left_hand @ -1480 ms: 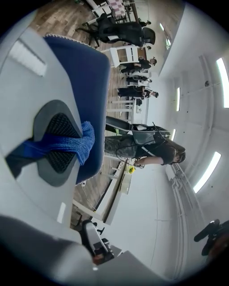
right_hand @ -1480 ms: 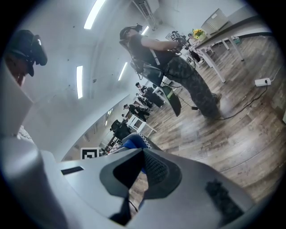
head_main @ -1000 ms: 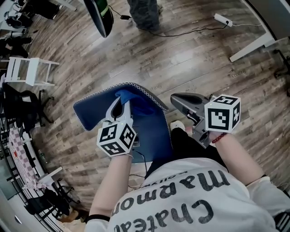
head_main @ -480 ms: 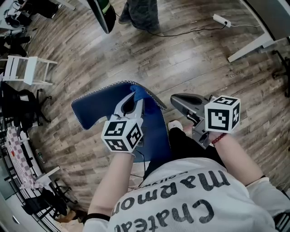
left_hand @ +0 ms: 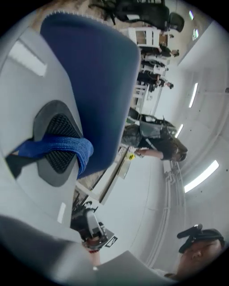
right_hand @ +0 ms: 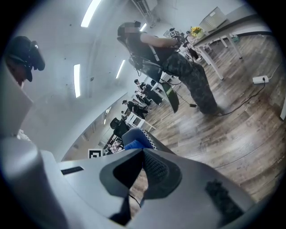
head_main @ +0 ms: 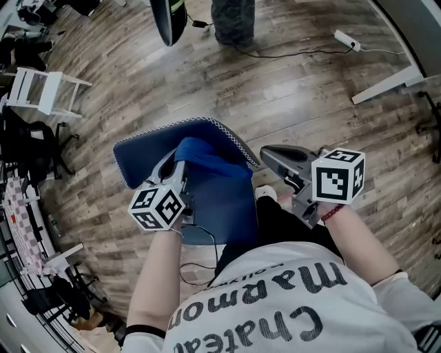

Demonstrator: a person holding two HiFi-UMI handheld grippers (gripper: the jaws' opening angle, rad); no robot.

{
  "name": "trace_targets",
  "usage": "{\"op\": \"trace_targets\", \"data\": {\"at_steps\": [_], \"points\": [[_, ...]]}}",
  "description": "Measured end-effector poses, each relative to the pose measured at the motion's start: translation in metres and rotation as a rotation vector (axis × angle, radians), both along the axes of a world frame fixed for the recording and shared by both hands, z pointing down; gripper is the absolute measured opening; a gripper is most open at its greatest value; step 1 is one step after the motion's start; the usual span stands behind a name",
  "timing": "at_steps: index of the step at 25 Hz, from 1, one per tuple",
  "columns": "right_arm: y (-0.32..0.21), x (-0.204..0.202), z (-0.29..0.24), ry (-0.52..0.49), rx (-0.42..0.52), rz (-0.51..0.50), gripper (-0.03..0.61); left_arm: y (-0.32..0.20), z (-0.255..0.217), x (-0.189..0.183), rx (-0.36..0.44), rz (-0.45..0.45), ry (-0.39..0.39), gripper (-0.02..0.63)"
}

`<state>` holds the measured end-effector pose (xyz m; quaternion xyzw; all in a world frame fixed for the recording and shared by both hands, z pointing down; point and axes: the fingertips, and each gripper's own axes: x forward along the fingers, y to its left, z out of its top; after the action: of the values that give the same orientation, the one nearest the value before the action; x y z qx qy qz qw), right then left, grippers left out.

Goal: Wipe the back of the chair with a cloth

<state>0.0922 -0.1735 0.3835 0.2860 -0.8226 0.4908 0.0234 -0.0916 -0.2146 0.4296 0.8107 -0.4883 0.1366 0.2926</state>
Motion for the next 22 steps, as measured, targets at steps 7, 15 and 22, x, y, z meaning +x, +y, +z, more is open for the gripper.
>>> {"op": "trace_targets", "data": {"at_steps": [7, 15, 22], "points": [[0.002, -0.021, -0.001, 0.002, -0.003, -0.043, 0.015, -0.002, -0.012, -0.15, -0.007, -0.456, -0.093, 0.043], [0.0, -0.033, -0.003, 0.008, -0.011, -0.067, 0.015, 0.001, -0.025, -0.215, -0.007, -0.684, -0.171, 0.043], [-0.004, -0.029, 0.004, 0.016, -0.021, -0.055, 0.015, -0.019, -0.017, -0.191, -0.017, -0.638, -0.207, 0.025]]}}
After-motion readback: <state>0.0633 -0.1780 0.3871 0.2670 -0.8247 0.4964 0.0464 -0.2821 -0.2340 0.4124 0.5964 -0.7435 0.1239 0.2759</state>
